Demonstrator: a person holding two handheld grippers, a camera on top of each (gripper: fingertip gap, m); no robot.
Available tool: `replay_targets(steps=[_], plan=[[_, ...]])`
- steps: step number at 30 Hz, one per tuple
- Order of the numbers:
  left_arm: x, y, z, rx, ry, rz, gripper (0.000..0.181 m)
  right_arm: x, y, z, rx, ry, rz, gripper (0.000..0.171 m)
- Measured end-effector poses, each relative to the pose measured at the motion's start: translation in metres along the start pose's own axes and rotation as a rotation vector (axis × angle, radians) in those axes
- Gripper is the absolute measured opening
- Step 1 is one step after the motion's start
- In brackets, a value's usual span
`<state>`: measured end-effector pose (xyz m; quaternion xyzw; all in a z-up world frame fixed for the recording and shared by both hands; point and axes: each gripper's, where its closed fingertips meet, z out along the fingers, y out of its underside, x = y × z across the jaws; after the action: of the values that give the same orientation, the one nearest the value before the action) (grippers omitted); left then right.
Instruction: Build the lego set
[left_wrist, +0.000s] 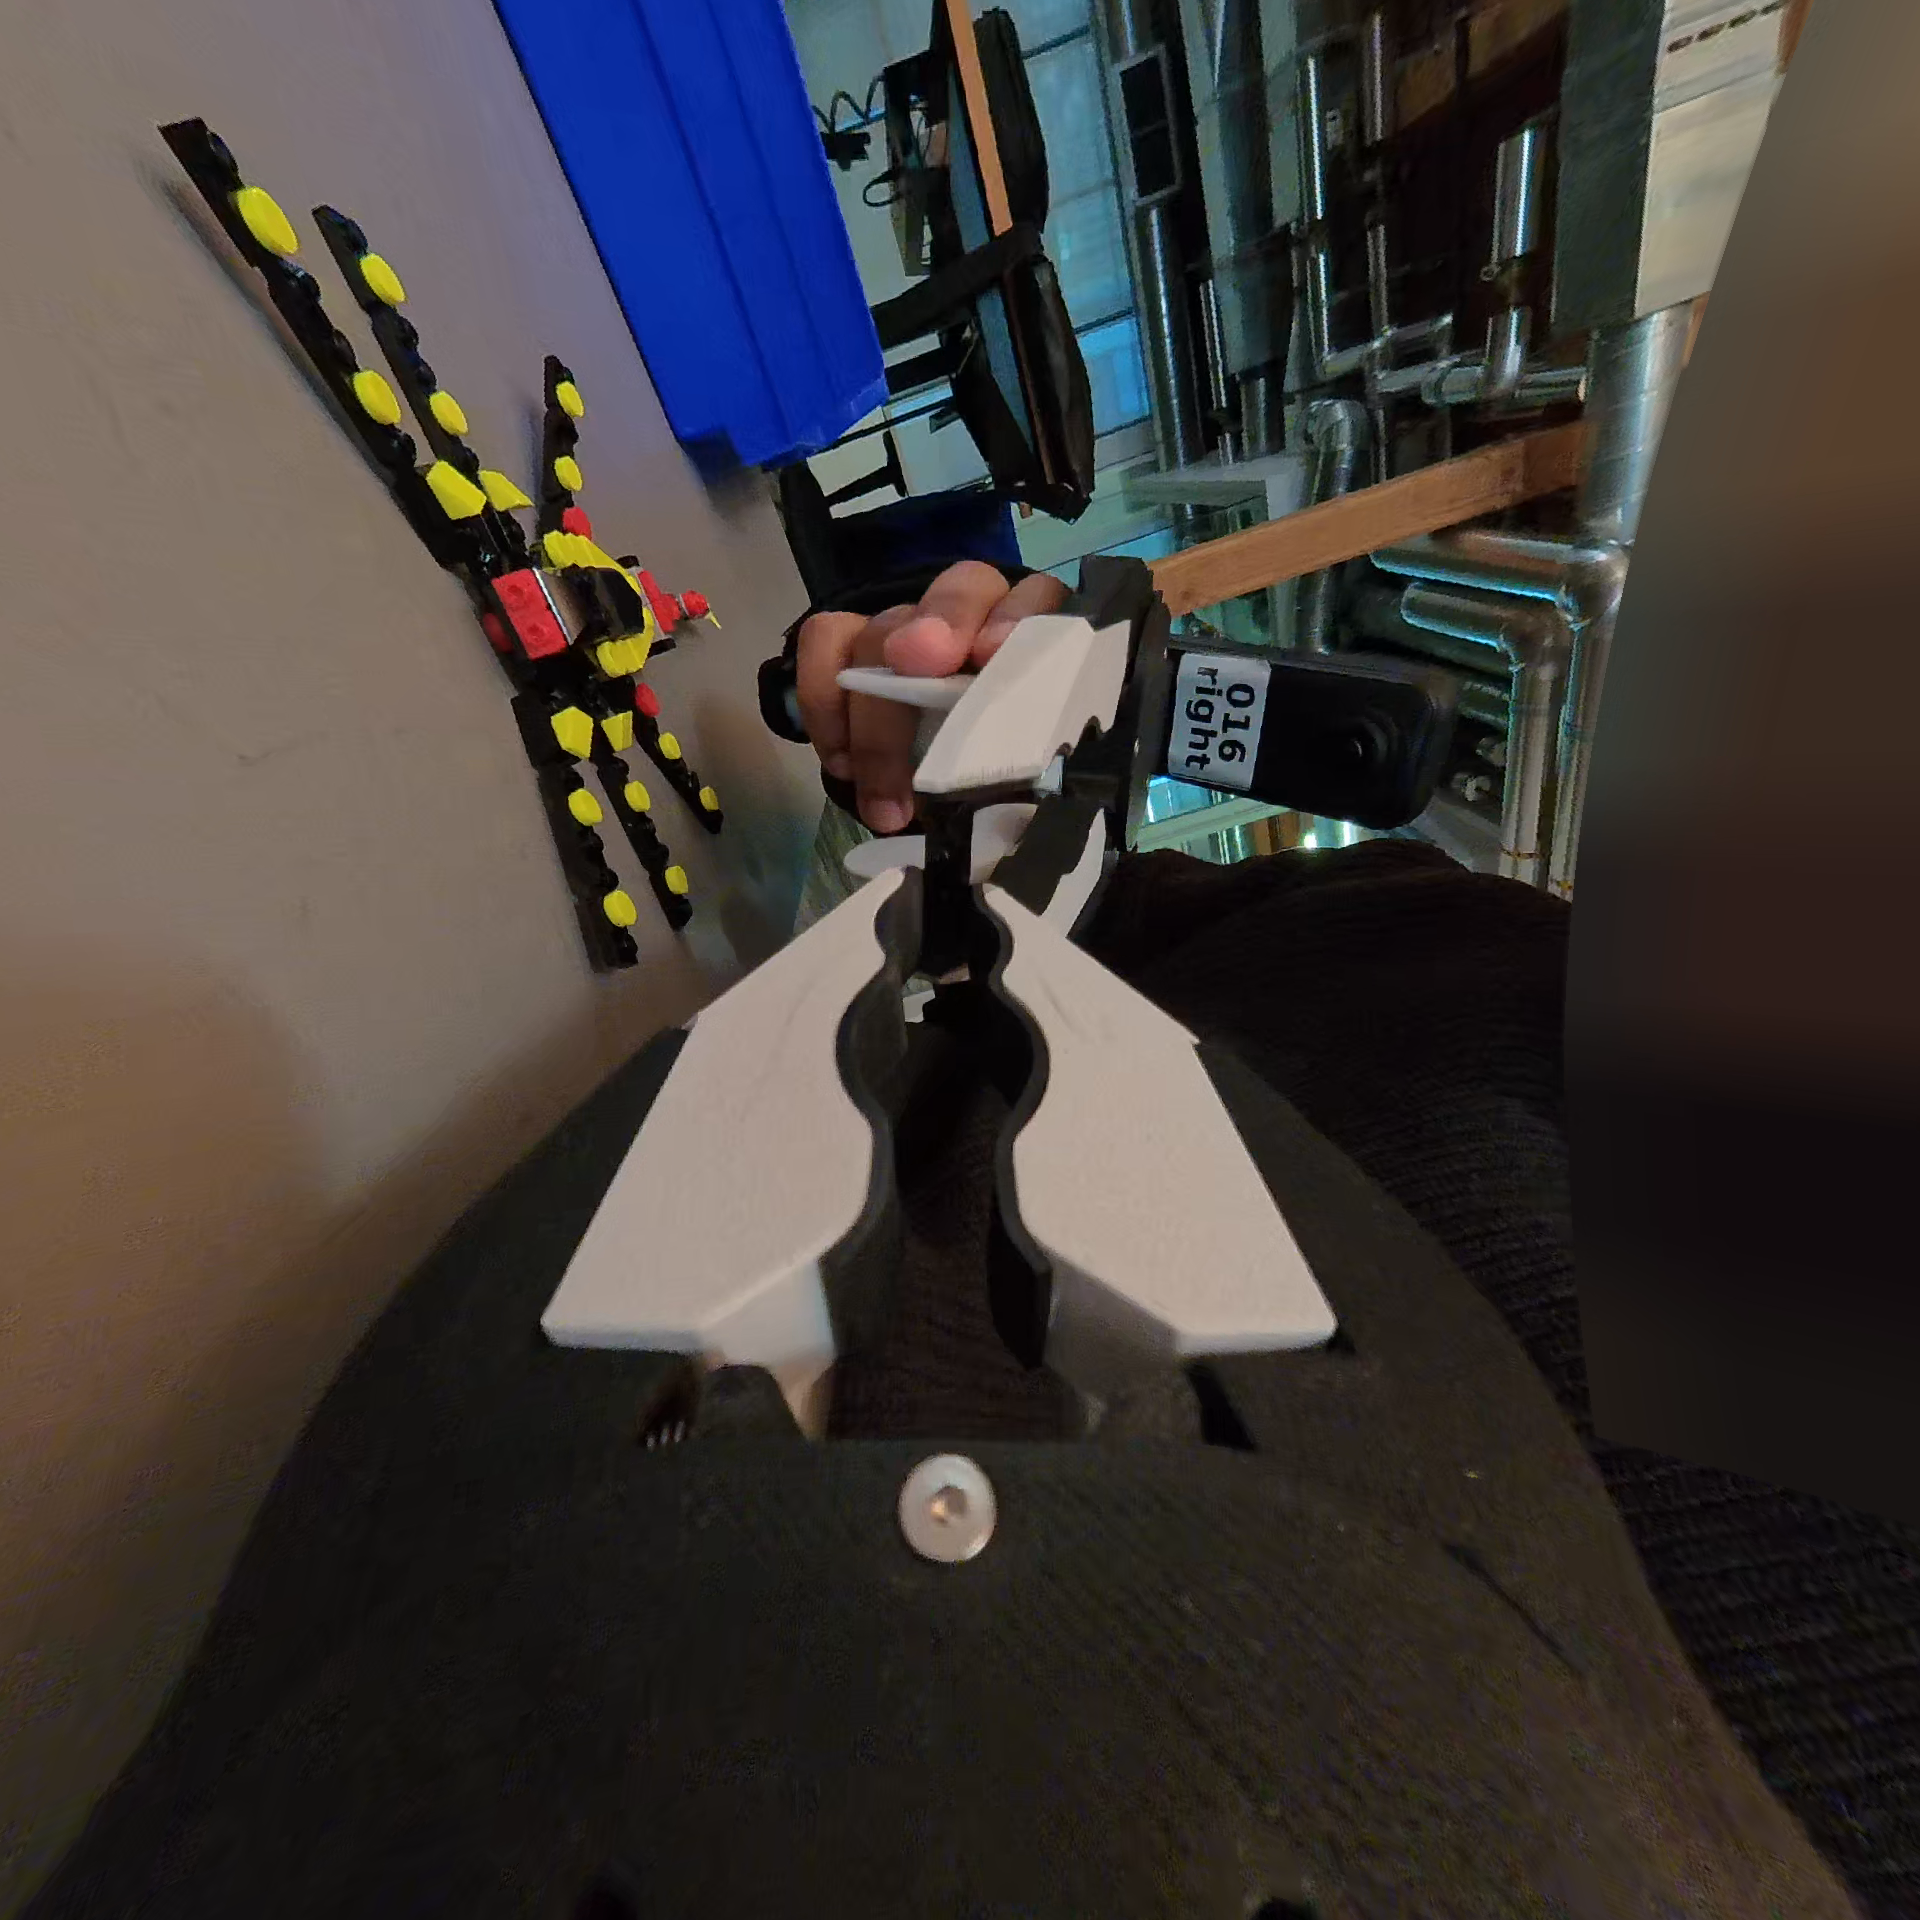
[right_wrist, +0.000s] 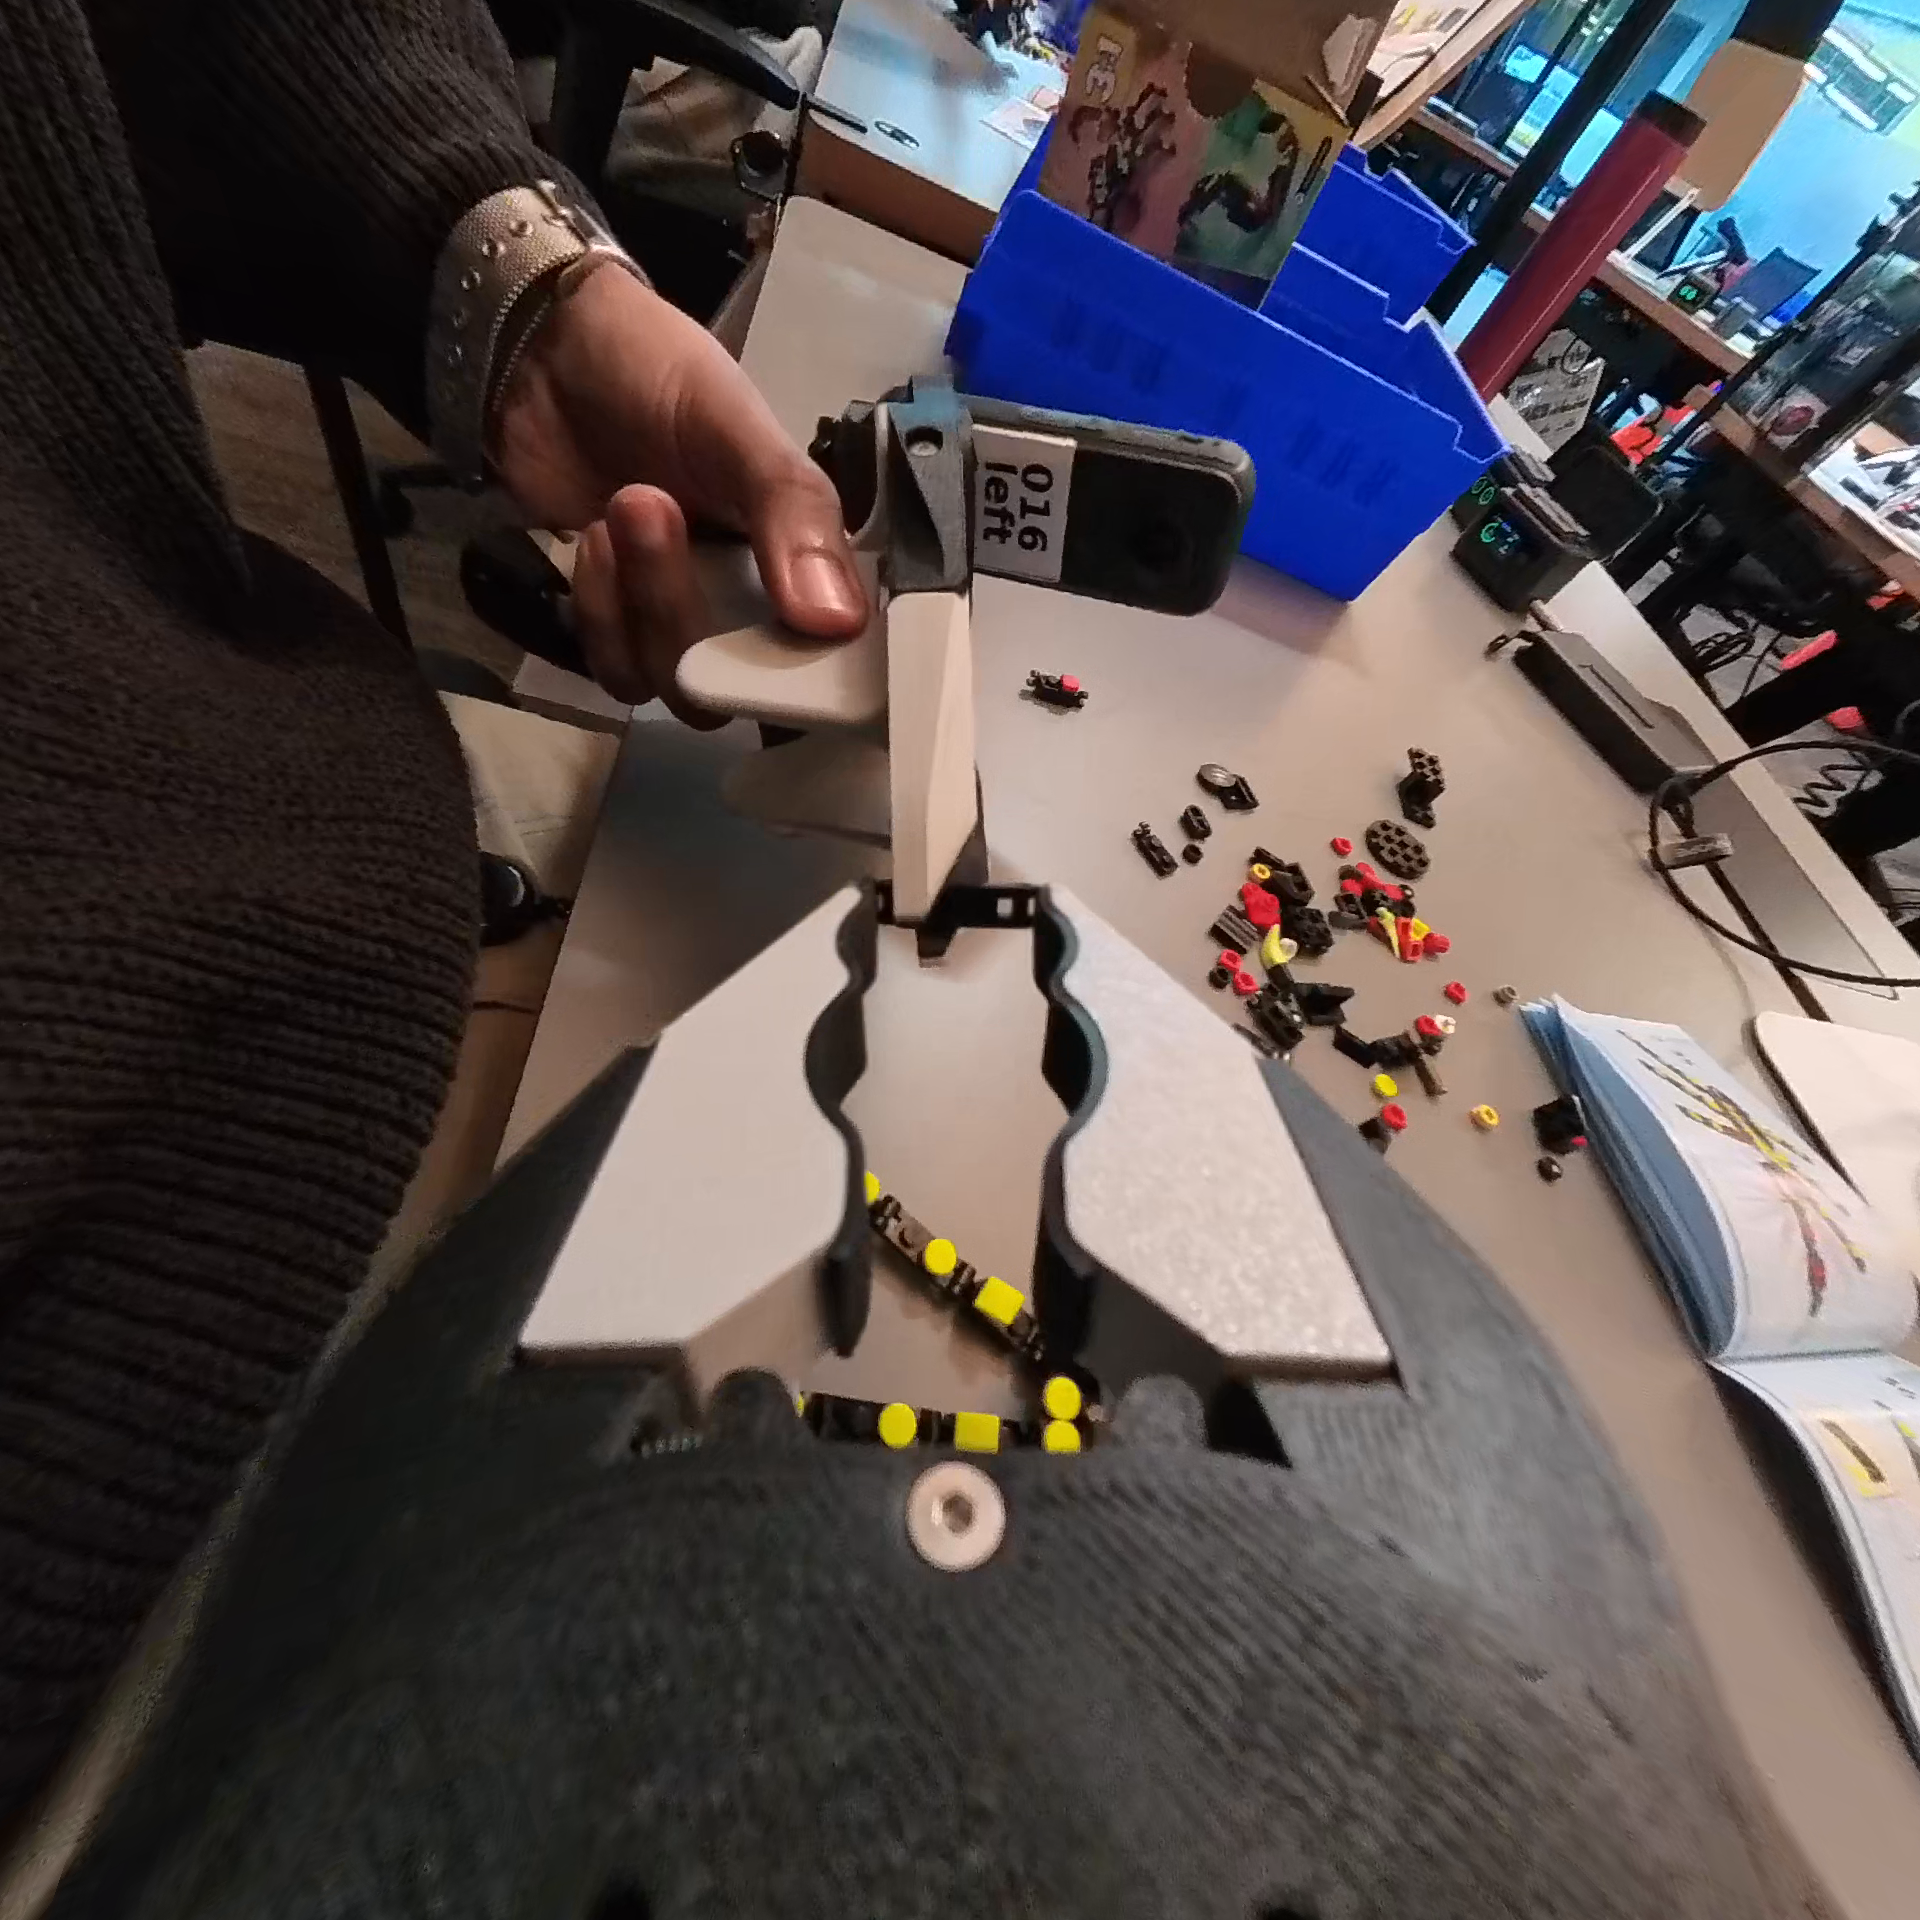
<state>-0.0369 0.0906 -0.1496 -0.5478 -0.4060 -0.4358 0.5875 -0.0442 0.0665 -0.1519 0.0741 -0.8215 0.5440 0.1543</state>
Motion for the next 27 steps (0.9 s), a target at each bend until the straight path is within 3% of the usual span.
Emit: replay_targets(steps=[4, 6, 8, 11, 13, 17, 22, 27], plan=[[0.002, 0.001, 0.0, -0.009, 0.007, 0.021, 0.005, 0.001, -0.001, -0.001, 0.01, -0.011, 0.037, 0.028], [0.005, -0.003, -0.002, -0.001, 0.003, 0.076, 0.016, 0.006, -0.003, -0.004, 0.034, -0.007, 0.1, 0.028], [0.006, -0.009, -0.007, 0.007, -0.024, 0.167, 0.028, 0.013, -0.007, -0.009, 0.083, -0.023, 0.204, 0.028], [0.014, -0.019, -0.015, 0.048, -0.046, 0.317, 0.031, 0.019, -0.022, -0.02, 0.227, -0.12, 0.431, 0.028], [0.024, -0.026, -0.017, 0.091, -0.078, 0.468, 0.031, 0.022, -0.033, -0.028, 0.336, -0.225, 0.61, 0.027], [0.03, -0.033, -0.021, 0.117, -0.335, 0.933, 0.034, 0.026, -0.035, -0.03, 0.416, -0.302, 0.796, 0.027], [0.039, -0.022, -0.012, 0.102, -0.457, 1.228, 0.035, 0.019, -0.045, -0.027, 0.45, -0.39, 0.906, 0.027], [0.047, -0.013, -0.007, 0.092, -0.521, 1.473, 0.015, 0.012, -0.041, -0.02, 0.426, -0.487, 1.073, 0.027]])
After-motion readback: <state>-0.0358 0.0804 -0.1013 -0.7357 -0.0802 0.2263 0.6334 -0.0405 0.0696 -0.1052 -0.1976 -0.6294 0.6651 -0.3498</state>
